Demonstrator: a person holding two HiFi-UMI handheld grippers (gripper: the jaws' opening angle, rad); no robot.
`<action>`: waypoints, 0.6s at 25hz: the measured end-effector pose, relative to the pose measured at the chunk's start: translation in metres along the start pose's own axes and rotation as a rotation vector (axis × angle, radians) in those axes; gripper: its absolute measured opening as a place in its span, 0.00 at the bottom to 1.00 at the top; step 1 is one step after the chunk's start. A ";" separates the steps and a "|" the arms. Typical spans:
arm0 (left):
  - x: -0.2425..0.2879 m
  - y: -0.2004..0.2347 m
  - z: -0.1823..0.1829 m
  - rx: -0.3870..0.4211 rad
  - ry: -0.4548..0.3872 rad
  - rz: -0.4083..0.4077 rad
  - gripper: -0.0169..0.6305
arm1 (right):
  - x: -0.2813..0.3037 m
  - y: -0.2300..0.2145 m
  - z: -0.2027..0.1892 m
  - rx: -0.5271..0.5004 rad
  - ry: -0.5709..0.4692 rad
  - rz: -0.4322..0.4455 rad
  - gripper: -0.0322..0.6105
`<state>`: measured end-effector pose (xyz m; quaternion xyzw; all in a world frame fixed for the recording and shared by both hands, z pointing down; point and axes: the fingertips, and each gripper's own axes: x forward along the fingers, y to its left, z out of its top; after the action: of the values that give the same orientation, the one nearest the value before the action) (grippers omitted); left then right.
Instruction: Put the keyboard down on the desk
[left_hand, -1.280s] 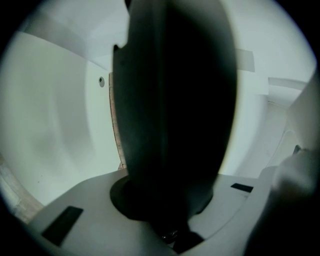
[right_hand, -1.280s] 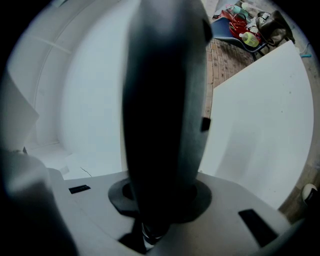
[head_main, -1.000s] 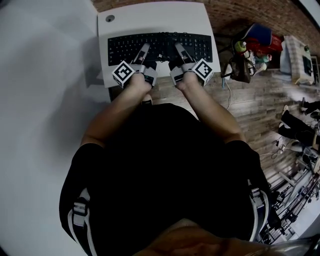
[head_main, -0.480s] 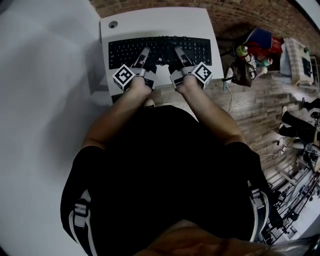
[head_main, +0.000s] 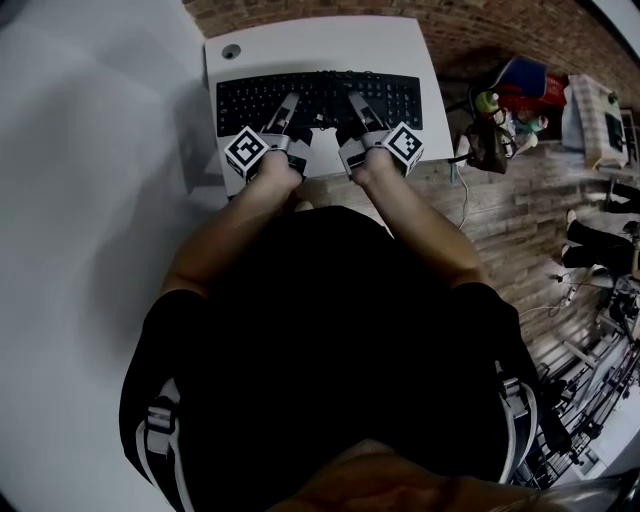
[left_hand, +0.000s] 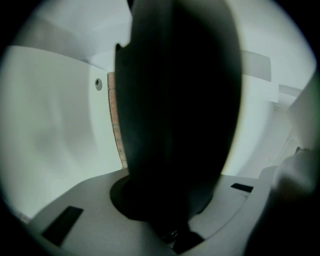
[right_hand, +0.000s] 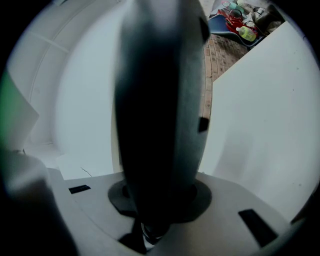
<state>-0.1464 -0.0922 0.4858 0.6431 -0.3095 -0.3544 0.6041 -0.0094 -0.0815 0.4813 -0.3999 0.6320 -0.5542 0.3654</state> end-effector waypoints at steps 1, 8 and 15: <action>0.000 0.000 0.000 0.000 0.002 0.001 0.15 | 0.000 0.000 0.000 -0.006 0.000 0.002 0.21; 0.003 -0.002 0.000 0.008 0.018 -0.007 0.15 | -0.001 0.000 0.000 0.020 -0.019 0.005 0.21; 0.002 -0.003 -0.001 0.011 0.026 -0.016 0.15 | -0.002 -0.002 0.001 0.003 -0.022 0.017 0.21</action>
<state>-0.1449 -0.0930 0.4823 0.6533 -0.2986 -0.3493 0.6017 -0.0076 -0.0800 0.4832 -0.4001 0.6306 -0.5475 0.3775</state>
